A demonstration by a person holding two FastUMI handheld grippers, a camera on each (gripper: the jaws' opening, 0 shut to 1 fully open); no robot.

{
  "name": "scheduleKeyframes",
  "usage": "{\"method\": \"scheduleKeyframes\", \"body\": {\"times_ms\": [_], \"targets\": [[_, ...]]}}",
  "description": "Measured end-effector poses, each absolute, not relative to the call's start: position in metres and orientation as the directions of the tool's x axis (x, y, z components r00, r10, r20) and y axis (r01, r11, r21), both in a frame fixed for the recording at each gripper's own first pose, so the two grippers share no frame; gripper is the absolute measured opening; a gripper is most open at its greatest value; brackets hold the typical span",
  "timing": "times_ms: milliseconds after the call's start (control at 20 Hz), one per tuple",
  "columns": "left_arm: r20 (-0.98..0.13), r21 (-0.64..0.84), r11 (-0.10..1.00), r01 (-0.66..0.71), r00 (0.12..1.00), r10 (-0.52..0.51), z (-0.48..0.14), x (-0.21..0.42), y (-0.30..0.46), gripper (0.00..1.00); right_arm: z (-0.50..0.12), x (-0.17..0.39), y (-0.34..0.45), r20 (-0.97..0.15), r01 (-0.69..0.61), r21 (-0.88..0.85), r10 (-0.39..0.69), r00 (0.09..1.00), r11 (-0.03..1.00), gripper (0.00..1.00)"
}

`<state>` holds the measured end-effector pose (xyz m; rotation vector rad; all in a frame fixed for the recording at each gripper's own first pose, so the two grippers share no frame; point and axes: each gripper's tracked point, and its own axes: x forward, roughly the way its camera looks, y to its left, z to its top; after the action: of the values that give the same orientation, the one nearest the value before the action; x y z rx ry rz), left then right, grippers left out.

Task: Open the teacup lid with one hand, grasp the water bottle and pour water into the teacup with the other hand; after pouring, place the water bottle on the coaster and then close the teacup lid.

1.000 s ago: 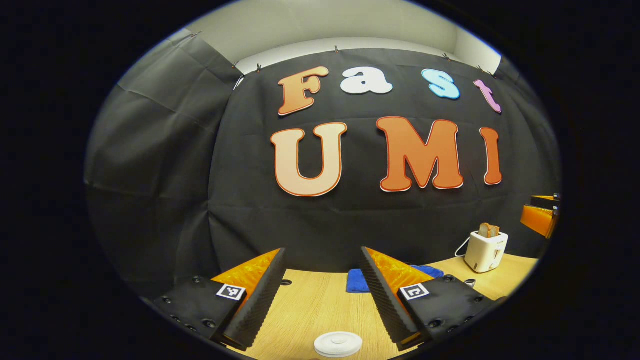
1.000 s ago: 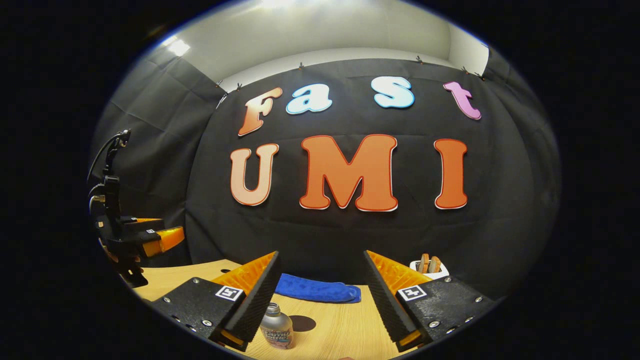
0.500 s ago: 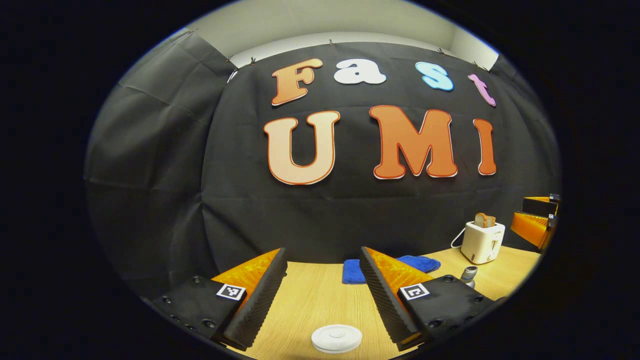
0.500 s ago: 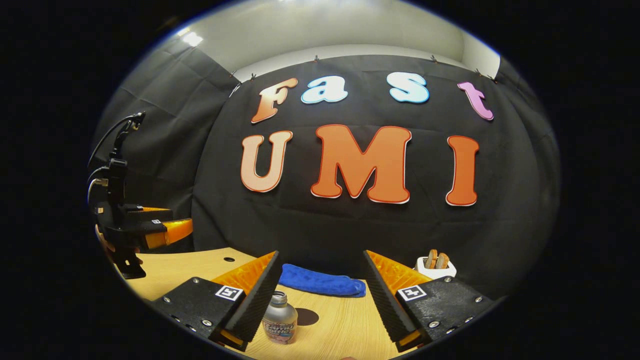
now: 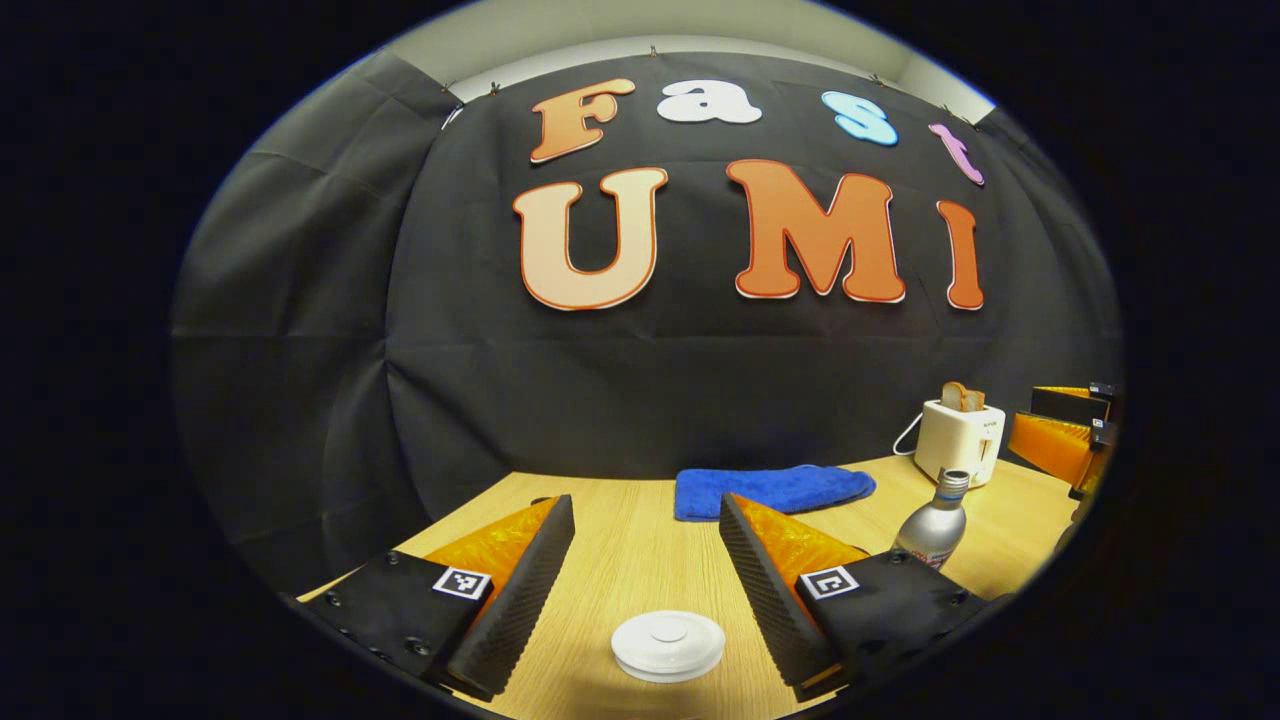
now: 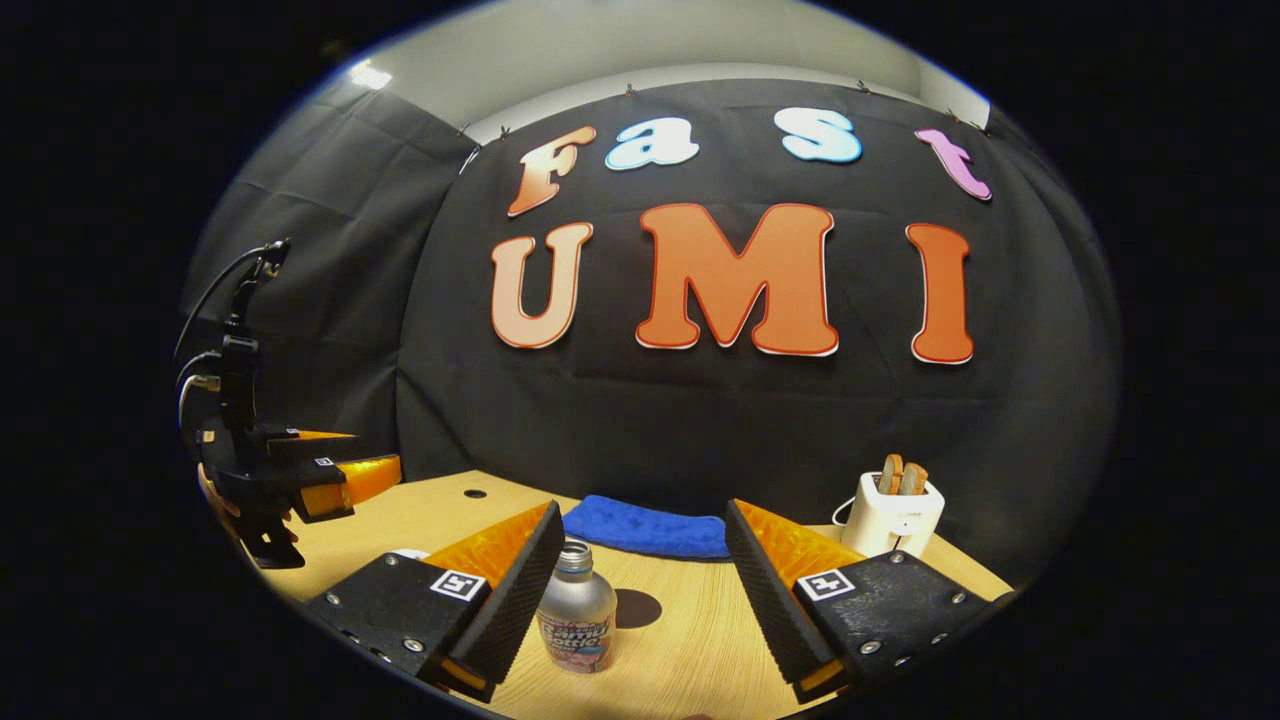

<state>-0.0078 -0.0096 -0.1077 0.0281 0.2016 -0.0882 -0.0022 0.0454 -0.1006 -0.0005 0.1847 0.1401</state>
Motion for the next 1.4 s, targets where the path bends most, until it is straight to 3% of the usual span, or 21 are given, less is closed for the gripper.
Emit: {"method": "scheduleKeyframes", "body": {"times_ms": [150,500,650,900,1100,1150,1300,1350,1400], "targets": [[-0.235,0.025,0.994,0.111,0.967,-0.102,-0.126,-0.009,-0.013,1.00,-0.117,-0.004,0.052,-0.219,-0.154,0.003,0.151,0.964,0.988,0.98],[-0.302,0.020,0.986,0.167,0.941,-0.154,-0.162,-0.012,-0.026,0.94,-0.157,-0.010,0.065,-0.309,-0.197,0.030,0.196,0.930,0.980,0.97],[-0.336,0.015,0.984,0.177,0.928,-0.162,-0.181,-0.013,-0.028,1.00,-0.175,-0.011,0.072,-0.344,-0.216,0.035,0.215,0.914,0.976,0.98],[-0.409,-0.004,0.983,0.182,0.897,-0.167,-0.214,-0.014,-0.031,0.97,-0.202,-0.009,0.082,-0.405,-0.238,0.055,0.239,0.883,0.970,0.98],[-0.439,0.006,0.983,0.183,0.884,-0.162,-0.232,-0.015,-0.029,0.81,-0.219,-0.005,0.090,-0.438,-0.252,0.055,0.250,0.864,0.966,0.98],[-0.447,0.002,0.983,0.183,0.880,-0.163,-0.238,-0.015,-0.029,0.82,-0.223,-0.006,0.090,-0.446,-0.253,0.056,0.251,0.859,0.966,0.98],[-0.456,0.009,0.985,0.170,0.878,-0.148,-0.244,-0.015,-0.025,0.71,-0.230,-0.008,0.092,-0.467,-0.255,0.063,0.254,0.847,0.965,0.98],[-0.453,0.008,0.985,0.172,0.879,-0.150,-0.243,-0.014,-0.026,0.61,-0.232,-0.008,0.093,-0.472,-0.255,0.064,0.255,0.844,0.965,0.98],[-0.453,0.007,0.985,0.173,0.879,-0.151,-0.243,-0.014,-0.026,0.58,-0.235,-0.009,0.094,-0.475,-0.256,0.068,0.257,0.842,0.964,0.98]]}}
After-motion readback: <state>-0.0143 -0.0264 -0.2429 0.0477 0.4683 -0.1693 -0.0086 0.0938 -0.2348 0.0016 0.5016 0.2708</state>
